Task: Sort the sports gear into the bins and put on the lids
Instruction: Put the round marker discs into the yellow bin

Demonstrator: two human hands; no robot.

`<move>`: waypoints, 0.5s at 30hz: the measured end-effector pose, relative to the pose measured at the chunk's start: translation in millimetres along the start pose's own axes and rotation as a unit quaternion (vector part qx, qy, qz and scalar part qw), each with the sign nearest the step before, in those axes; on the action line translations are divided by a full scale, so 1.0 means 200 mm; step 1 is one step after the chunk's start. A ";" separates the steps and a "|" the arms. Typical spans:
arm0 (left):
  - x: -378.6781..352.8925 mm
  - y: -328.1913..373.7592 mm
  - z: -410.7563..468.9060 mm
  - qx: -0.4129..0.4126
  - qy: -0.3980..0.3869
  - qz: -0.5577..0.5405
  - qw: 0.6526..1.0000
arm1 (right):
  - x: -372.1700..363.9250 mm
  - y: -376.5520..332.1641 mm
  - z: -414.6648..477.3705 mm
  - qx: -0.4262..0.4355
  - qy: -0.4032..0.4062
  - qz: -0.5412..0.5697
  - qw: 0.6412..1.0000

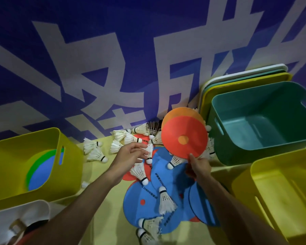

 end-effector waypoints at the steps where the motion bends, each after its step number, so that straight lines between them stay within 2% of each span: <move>1: 0.00 0.00 0.01 0.002 0.004 0.002 1.000 | 0.00 -0.02 -0.01 0.006 0.025 -0.009 1.000; 5: -0.02 0.01 0.07 0.010 0.014 0.012 1.000 | 0.01 -0.06 -0.03 0.009 0.044 0.021 0.999; 8: -0.04 0.01 0.13 0.023 0.019 0.006 1.000 | 0.03 -0.11 -0.03 0.050 0.058 0.025 0.997; 11: -0.08 -0.01 0.19 0.044 0.022 0.000 0.999 | 0.06 -0.09 0.05 0.078 0.089 0.005 0.993; 15: -0.13 -0.06 0.29 0.064 0.020 -0.001 0.998 | 0.12 -0.09 0.04 0.068 0.105 -0.044 0.991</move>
Point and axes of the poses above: each hand's wrist, its own z-axis towards the middle knuckle, its own x-axis out of the back of the hand, y = z × x, the point moved 4 cm from there along z, towards the middle knuckle, and after that the axes turned 2 degrees about z, right-handed, at the moved point
